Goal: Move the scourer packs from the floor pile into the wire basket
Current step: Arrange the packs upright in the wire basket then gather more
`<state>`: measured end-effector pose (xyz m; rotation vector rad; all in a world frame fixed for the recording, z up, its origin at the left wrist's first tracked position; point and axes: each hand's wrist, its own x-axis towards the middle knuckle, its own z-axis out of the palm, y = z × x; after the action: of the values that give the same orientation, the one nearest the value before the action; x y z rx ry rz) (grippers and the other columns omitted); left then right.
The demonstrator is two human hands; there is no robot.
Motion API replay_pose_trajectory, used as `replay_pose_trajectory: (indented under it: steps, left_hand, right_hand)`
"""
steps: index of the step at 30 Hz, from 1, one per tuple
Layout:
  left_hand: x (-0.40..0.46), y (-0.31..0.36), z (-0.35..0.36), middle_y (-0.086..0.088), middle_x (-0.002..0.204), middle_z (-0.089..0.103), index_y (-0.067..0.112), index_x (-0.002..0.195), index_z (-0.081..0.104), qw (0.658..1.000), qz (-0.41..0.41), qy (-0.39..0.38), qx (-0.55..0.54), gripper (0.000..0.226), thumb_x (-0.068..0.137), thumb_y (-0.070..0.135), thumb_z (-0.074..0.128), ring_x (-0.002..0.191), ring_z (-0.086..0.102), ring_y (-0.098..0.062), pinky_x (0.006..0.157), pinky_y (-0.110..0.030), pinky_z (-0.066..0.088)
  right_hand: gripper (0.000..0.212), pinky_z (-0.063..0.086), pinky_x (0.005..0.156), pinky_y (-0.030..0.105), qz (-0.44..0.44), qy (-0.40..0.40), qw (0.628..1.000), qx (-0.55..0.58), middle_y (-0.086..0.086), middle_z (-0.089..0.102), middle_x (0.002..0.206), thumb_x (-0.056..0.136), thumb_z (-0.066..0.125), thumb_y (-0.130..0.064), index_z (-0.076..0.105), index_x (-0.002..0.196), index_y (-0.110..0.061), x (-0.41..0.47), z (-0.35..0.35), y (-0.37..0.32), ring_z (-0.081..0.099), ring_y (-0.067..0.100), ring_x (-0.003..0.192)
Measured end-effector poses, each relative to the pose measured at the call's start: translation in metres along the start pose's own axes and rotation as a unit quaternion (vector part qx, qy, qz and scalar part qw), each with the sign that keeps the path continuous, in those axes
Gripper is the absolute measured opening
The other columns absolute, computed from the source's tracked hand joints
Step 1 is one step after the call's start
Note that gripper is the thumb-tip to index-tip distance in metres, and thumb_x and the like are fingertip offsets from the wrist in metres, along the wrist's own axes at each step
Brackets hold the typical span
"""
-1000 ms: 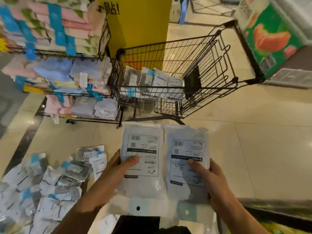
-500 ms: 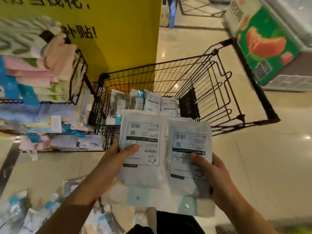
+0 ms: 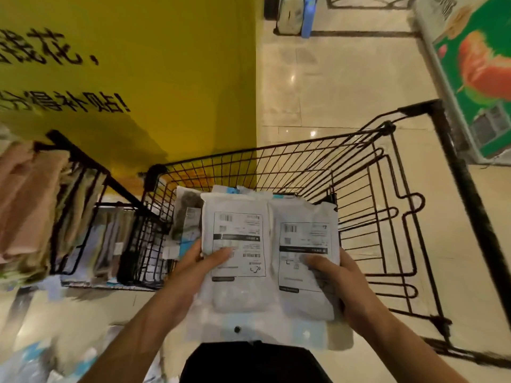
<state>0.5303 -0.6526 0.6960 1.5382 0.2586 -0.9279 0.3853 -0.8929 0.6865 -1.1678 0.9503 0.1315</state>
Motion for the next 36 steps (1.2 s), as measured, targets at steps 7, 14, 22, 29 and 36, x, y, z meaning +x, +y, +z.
replay_pose_trajectory:
  steps: [7, 14, 22, 29, 36]
  left_hand:
    - [0.156, -0.017, 0.009, 0.005, 0.131, 0.075, 0.036, 0.144, 0.057, 0.996, -0.052, -0.049, 0.043, 0.052, 0.094, 0.032, 0.073, 0.117, 0.073, -0.019, 0.097, -0.043, 0.06]
    - [0.3, -0.067, 0.014, 0.019, 0.118, 0.075, 0.033, 0.131, 0.064, 0.99, -0.098, -0.065, 0.08, 0.032, 0.101, 0.044, 0.061, 0.114, 0.069, -0.002, 0.086, -0.021, 0.054]
    - [0.345, -0.106, -0.003, 0.011, 0.124, 0.077, 0.047, 0.134, 0.059, 0.991, -0.058, -0.028, 0.121, 0.044, 0.093, 0.043, 0.075, 0.112, 0.076, -0.015, 0.094, -0.044, 0.062]
    - [0.352, -0.106, 0.011, 0.014, 0.12, 0.075, 0.044, 0.127, 0.059, 0.98, -0.035, 0.039, 0.19, 0.041, 0.093, 0.033, 0.079, 0.113, 0.071, -0.016, 0.102, -0.048, 0.057]
    - [0.325, -0.082, 0.027, 0.008, 0.124, 0.069, 0.031, 0.142, 0.045, 0.958, -0.013, 0.043, 0.282, 0.066, 0.088, 0.027, 0.083, 0.105, 0.066, -0.016, 0.085, -0.031, 0.057]
  right_hand:
    - [0.035, 0.066, 0.077, 0.043, 0.04, 0.097, 0.994, -0.004, 0.01, 0.081, 0.108, 0.087, 0.081, -0.008, 0.07, 0.12, -0.015, 0.155, -0.013, 0.025, 0.08, 0.026, 0.091]
    - [0.045, 0.062, 0.076, 0.035, 0.032, 0.144, 0.988, -0.039, 0.0, 0.075, 0.112, 0.085, 0.084, -0.017, 0.061, 0.123, -0.021, 0.302, -0.012, 0.072, 0.075, 0.018, 0.098]
    - [0.035, 0.056, 0.08, 0.038, 0.043, 0.169, 0.98, -0.092, -0.008, 0.069, 0.104, 0.088, 0.08, -0.024, 0.057, 0.111, -0.036, 0.357, 0.006, 0.097, 0.067, 0.012, 0.092]
    - [0.046, 0.048, 0.066, 0.026, 0.036, 0.235, 0.955, -0.177, -0.006, 0.063, 0.109, 0.093, 0.075, -0.027, 0.052, 0.132, -0.023, 0.356, 0.023, 0.095, 0.064, 0.019, 0.098]
    - [0.033, 0.062, 0.084, 0.039, -0.005, 0.295, 0.926, -0.237, 0.0, 0.063, 0.123, 0.091, 0.077, -0.025, 0.06, 0.119, -0.029, 0.314, 0.044, 0.072, 0.066, 0.021, 0.108]
